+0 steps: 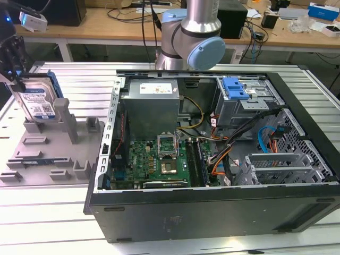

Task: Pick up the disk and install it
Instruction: 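Pick up the disk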

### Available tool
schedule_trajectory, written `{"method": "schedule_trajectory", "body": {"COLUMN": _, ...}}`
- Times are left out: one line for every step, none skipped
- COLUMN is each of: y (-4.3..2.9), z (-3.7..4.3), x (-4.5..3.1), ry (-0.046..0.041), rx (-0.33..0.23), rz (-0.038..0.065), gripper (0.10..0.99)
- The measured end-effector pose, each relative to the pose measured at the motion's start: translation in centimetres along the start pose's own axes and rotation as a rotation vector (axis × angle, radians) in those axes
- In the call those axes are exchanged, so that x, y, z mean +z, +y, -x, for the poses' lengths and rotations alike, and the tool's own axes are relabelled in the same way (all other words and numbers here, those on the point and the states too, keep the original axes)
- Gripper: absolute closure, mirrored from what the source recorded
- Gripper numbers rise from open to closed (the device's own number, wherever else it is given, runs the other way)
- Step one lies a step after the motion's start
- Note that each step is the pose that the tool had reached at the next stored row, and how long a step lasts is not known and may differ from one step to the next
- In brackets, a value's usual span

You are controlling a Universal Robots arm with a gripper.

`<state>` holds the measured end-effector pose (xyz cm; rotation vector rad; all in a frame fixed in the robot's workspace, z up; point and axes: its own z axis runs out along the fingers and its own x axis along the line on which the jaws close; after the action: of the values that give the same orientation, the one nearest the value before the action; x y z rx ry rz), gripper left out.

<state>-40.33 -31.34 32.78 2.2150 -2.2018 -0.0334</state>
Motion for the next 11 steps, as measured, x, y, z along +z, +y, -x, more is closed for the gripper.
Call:
{"method": "schedule_trajectory", "body": {"y": 0.01, "z": 0.00, "x": -0.21, "ry": -0.0008, "rx": 0.000, "rz": 0.000, "gripper": 0.722}}
{"method": "schedule_trajectory", "body": {"y": 0.01, "z": 0.00, "x": -0.40, "ry": -0.0017, "rx": 0.000, "rz": 0.000, "gripper": 0.722}}
{"method": "schedule_trajectory", "body": {"y": 0.02, "z": 0.00, "x": -0.66, "ry": -0.0031, "rx": 0.000, "rz": 0.000, "gripper": 0.722}}
{"method": "schedule_trajectory", "body": {"y": 0.03, "z": 0.00, "x": -0.90, "ry": -0.0042, "rx": 0.000, "rz": 0.000, "gripper": 0.722}}
{"method": "schedule_trajectory", "body": {"y": 0.03, "z": 0.00, "x": -1.25, "ry": -0.0058, "rx": 0.000, "rz": 0.000, "gripper": 0.722}}
{"method": "schedule_trajectory", "body": {"y": 0.04, "z": 0.00, "x": -1.51, "ry": -0.0071, "rx": 0.000, "rz": 0.000, "gripper": 0.722}}
{"method": "schedule_trajectory", "body": {"y": 0.05, "z": 0.00, "x": -1.74, "ry": -0.0081, "rx": 0.000, "rz": 0.000, "gripper": 0.722}}
{"method": "schedule_trajectory", "body": {"y": 0.06, "z": 0.01, "x": -2.01, "ry": -0.0092, "rx": 0.000, "rz": 0.000, "gripper": 0.722}}
{"method": "schedule_trajectory", "body": {"y": 0.06, "z": 0.01, "x": -2.27, "ry": -0.0104, "rx": 0.000, "rz": 0.000, "gripper": 0.722}}
{"method": "schedule_trajectory", "body": {"y": 0.07, "z": 0.01, "x": -2.59, "ry": -0.0116, "rx": 0.000, "rz": 0.000, "gripper": 0.722}}
{"method": "schedule_trajectory", "body": {"y": 0.08, "z": 0.01, "x": -2.84, "ry": -0.0122, "rx": 0.000, "rz": 0.000, "gripper": 0.722}}
